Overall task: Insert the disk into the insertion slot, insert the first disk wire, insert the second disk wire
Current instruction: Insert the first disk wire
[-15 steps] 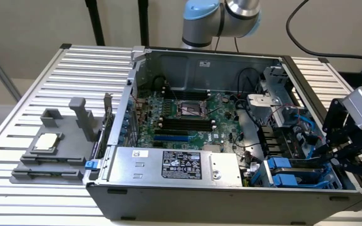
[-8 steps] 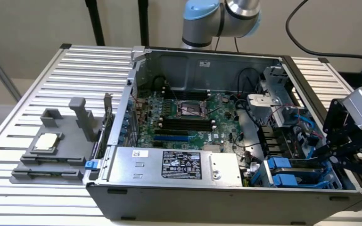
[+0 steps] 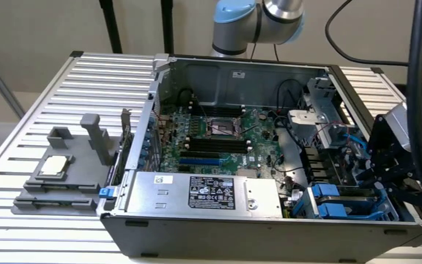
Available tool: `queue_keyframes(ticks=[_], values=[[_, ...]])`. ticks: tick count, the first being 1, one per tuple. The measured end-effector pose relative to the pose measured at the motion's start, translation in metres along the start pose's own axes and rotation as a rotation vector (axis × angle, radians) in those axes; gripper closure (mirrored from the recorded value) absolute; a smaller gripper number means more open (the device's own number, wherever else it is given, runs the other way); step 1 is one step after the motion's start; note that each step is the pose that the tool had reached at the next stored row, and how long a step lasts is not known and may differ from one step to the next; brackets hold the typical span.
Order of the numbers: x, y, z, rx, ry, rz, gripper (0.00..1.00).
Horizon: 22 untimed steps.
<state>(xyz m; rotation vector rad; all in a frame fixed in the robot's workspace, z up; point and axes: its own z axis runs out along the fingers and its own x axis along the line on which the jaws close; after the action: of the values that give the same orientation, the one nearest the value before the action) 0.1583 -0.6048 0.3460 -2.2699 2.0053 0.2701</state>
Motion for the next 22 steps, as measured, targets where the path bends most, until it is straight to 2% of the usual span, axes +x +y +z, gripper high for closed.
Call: queue_keyframes(ticks=[3, 4, 5, 6, 9, 10, 12, 17, 22], values=[[-0.0009, 0.0072, 0.0003, 0.0002, 0.0003, 0.001, 0.84], [-0.001, 0.0078, 0.0004, 0.0001, 0.0029, 0.002, 0.84], [-0.001, 0.008, 0.0004, -0.0001, 0.0079, 0.005, 0.84], [-0.001, 0.0079, 0.0004, -0.0002, 0.0153, 0.009, 0.84], [-0.0009, 0.008, 0.0007, -0.0006, 0.0438, 0.026, 0.84], [-0.0009, 0.008, 0.0009, 0.0, 0.0483, 0.032, 0.84], [-0.0008, 0.008, 0.0012, 0.0024, 0.0496, 0.047, 0.84], [-0.0007, 0.008, 0.0018, 0.0101, 0.0478, 0.093, 0.84], [-0.0015, 0.0081, 0.0028, 0.0137, 0.0463, 0.123, 0.84]])
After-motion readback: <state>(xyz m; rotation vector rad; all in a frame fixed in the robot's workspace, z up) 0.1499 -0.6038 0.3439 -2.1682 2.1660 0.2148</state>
